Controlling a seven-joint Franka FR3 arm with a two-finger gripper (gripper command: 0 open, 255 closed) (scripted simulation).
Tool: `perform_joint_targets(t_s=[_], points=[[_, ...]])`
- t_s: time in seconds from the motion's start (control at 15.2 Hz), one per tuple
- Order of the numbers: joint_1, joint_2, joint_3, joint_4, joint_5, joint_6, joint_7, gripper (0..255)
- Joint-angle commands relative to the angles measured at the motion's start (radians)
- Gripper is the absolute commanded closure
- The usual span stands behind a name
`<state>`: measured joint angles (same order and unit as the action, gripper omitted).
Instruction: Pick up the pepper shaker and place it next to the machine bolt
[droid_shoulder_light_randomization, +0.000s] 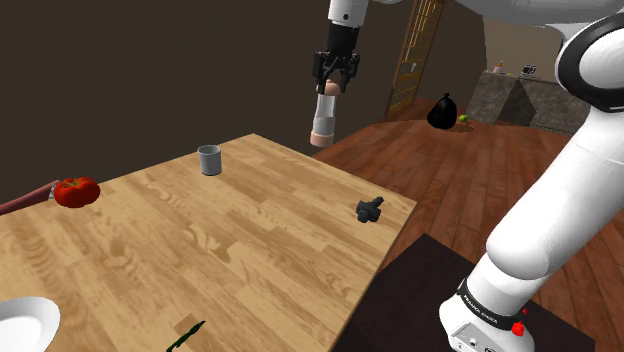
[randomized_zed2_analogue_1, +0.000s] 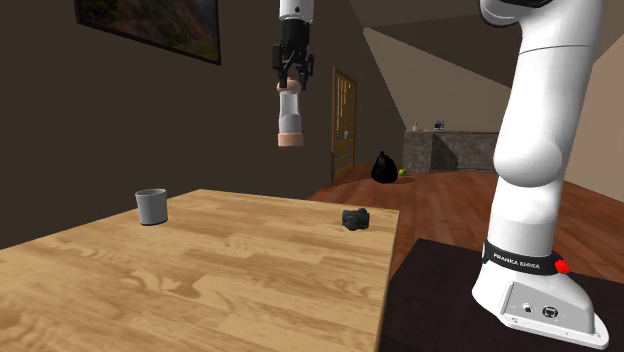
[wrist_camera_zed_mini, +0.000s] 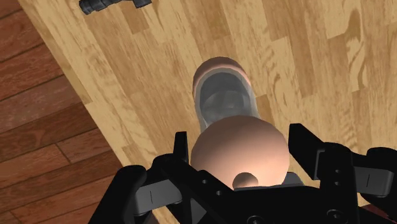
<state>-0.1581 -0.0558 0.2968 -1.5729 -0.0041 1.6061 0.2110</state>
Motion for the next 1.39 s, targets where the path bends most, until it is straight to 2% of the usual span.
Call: perform_joint_targets(t_s=[0.0,0.66,1.32], points=[[-0.023,-0.013,-0.027,-0.010,0.007,-0.001,-0.052,255],[-0.132,0.019,-0.156,0.025,0.015,-0.006,-0.290,255],[-0.245,0.159,-0.264,0.201,0.026,-0.045,-0.510,255]])
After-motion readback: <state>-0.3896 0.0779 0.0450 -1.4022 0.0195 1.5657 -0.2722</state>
